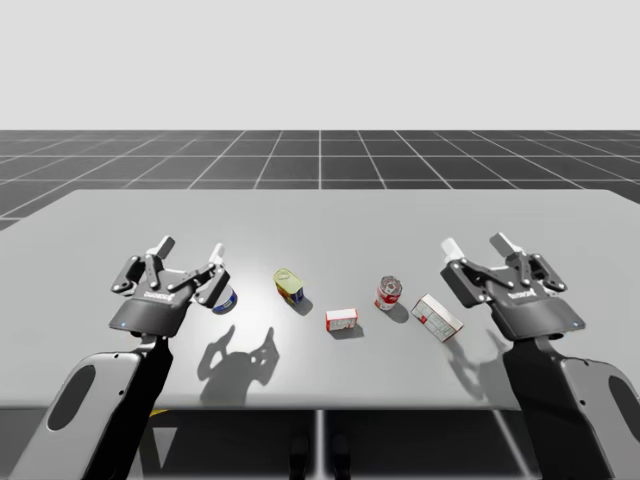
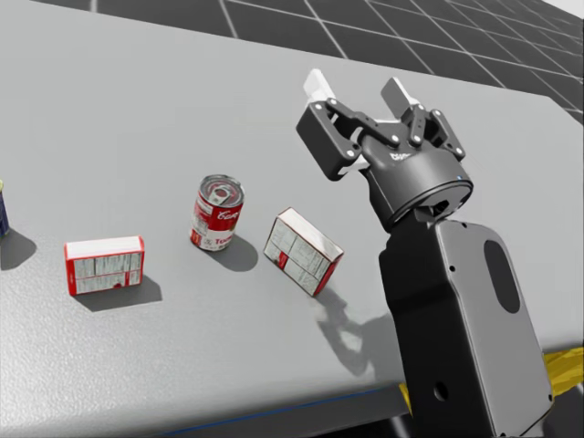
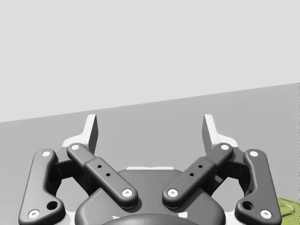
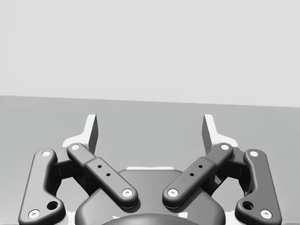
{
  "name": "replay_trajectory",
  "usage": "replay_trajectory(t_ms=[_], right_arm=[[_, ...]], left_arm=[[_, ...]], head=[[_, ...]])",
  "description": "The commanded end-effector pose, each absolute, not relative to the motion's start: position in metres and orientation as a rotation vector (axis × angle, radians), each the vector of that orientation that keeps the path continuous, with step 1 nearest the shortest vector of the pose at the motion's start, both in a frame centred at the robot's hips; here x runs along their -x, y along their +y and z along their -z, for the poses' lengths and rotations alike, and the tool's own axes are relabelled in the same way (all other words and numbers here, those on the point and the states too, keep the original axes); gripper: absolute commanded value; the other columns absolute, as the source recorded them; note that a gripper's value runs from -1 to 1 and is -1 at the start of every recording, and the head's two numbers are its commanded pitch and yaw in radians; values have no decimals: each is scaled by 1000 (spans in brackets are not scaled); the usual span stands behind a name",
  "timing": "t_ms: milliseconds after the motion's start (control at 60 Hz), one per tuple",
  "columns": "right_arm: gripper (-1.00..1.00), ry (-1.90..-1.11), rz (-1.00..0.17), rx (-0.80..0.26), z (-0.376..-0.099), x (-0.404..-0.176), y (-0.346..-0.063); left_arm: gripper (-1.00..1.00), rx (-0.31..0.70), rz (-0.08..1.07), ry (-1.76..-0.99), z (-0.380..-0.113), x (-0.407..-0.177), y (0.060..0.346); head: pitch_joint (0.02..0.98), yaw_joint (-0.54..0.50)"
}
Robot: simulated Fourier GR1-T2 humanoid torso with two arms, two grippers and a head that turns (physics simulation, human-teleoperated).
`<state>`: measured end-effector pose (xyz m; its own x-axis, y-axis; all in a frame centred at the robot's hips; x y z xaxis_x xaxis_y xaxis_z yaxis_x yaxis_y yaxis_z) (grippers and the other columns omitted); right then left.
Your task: Grasp the pudding box and hold it up.
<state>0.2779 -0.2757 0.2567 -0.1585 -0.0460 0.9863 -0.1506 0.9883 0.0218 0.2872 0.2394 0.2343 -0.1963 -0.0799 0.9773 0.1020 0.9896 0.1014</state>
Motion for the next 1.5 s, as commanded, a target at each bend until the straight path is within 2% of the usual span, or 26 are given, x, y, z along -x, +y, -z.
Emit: replay_trajectory(t_ms=[17, 150, 333, 467, 683, 1033, 1267, 1500], right_arm=[[-1000, -1672, -165, -218, -255, -252, -285], [-1000, -1637, -244, -248, -249, -226, -295], [-1000, -1635, -352, -223, -241, -198, -307], [-1000, -1612, -400, -244, -231, -187, -315], [-1000, -1533, -442, -317, -193, -177, -320], [-1000, -1451, -424, -289, -143, -201, -329], [-1000, -1424, -394, -288, -126, -225, -331], [-1000, -1384, -378, -299, -120, -240, -328]], left_arm=[[-1000, 19, 169, -1757, -233, -287, 239], [-1000, 18, 173, -1755, -233, -287, 238], [-1000, 16, 182, -1748, -230, -287, 235], [-1000, 15, 182, -1744, -229, -287, 234], [-1000, 15, 188, -1741, -228, -288, 232], [-1000, 15, 193, -1737, -226, -288, 230], [-1000, 16, 192, -1739, -227, -288, 230], [-1000, 17, 192, -1742, -228, -287, 230]], head=[[835, -431], [835, -432], [836, -439], [834, -446], [833, -450], [838, -447], [834, -444], [829, -439]])
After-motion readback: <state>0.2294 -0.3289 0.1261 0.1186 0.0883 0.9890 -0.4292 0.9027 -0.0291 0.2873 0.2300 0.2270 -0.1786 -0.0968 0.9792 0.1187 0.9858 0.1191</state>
